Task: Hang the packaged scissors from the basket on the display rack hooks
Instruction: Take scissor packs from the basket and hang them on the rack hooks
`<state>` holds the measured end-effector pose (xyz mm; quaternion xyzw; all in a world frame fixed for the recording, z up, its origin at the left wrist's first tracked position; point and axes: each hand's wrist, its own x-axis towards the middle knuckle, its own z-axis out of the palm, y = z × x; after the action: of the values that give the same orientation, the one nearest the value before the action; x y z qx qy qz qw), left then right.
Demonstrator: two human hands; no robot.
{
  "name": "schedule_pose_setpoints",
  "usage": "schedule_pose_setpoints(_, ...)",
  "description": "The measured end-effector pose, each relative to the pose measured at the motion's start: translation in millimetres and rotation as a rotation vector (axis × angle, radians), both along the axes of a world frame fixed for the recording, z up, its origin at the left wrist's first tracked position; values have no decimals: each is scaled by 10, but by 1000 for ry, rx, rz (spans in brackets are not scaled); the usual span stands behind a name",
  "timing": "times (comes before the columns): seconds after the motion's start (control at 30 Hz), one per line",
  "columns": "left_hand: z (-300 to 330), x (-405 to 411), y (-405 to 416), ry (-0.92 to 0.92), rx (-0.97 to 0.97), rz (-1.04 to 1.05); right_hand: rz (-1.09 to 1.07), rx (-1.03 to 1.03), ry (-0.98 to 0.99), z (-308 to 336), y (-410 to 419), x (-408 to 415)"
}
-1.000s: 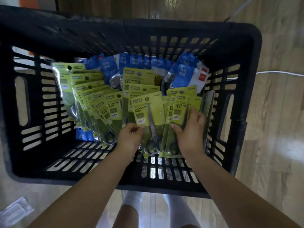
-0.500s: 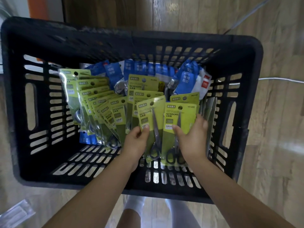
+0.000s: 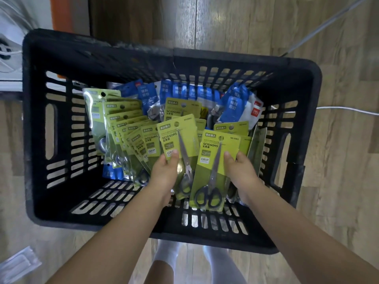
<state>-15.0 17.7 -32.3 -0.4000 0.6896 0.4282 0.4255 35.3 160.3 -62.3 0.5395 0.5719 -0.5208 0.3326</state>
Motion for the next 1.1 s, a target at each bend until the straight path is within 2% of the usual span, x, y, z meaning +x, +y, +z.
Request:
schedule_pose_setpoints(0.2,354,-215,-186,61,-58,60,-7,-5,86,408,-81,-261)
schedule_pose_setpoints(0.43,1555,-696,-626,314,-75,155,73,-1,290,1571,-471,-1040)
schedule_pose_setpoints(0.6,3085,-1006,-1092,527,-173,246,179,-83,573,3100,-882,-1684)
schedule_pose_setpoints(0.8,5346,-907,-1752,780,-336,388,332,-188,954,5469,-1518,-2199)
schedule_pose_setpoints(0.97,7004,-343,-2334,1087,-326,635,501,-301,1256,7335,-2156,-2046)
schedule_pose_setpoints(1.1,7985,305,-2752,1253,-480,812,604,-410,1400,8392,-2717,-1616)
